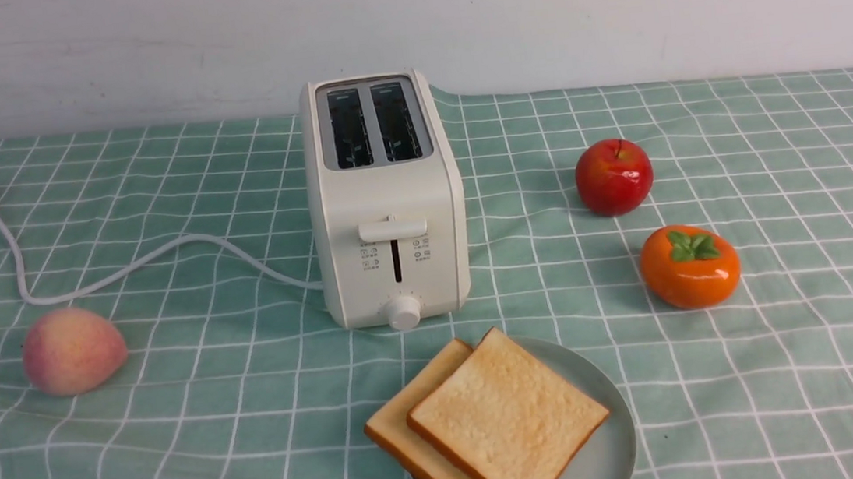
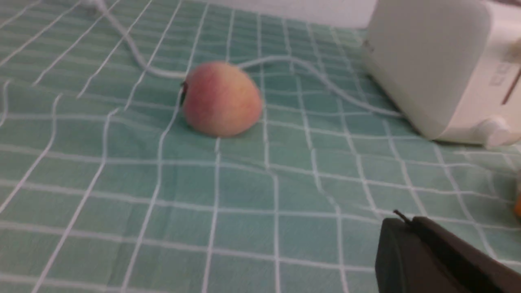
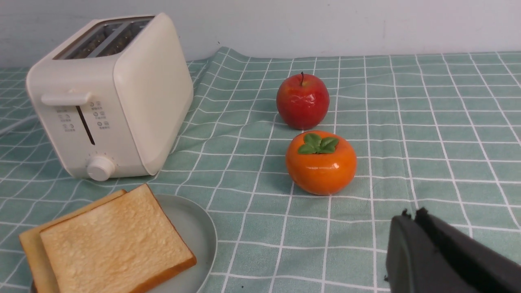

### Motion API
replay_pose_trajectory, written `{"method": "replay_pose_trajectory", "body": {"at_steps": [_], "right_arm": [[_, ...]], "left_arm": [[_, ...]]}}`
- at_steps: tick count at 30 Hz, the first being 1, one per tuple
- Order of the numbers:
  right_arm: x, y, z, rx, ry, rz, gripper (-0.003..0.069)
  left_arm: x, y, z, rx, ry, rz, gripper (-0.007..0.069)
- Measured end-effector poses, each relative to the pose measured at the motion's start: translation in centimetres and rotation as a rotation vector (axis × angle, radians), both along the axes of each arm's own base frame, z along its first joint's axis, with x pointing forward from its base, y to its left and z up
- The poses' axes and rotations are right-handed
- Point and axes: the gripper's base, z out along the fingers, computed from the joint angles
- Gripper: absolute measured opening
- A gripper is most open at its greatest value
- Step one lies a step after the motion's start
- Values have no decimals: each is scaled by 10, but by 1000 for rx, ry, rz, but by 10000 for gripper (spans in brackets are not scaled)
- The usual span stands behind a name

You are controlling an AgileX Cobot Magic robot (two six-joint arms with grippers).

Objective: Take toasted bread from bread machine on blue coffee table place on plate.

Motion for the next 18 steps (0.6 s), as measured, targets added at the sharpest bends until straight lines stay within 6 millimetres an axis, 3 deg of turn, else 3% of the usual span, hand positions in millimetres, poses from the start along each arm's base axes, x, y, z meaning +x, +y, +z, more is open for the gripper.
{"method": "replay_pose_trajectory", "body": {"at_steps": [18], "right_arm": [[0, 0, 0, -3, -2, 1, 10]], "left_arm": [[-2, -2, -7, 25, 64, -51, 3]]}}
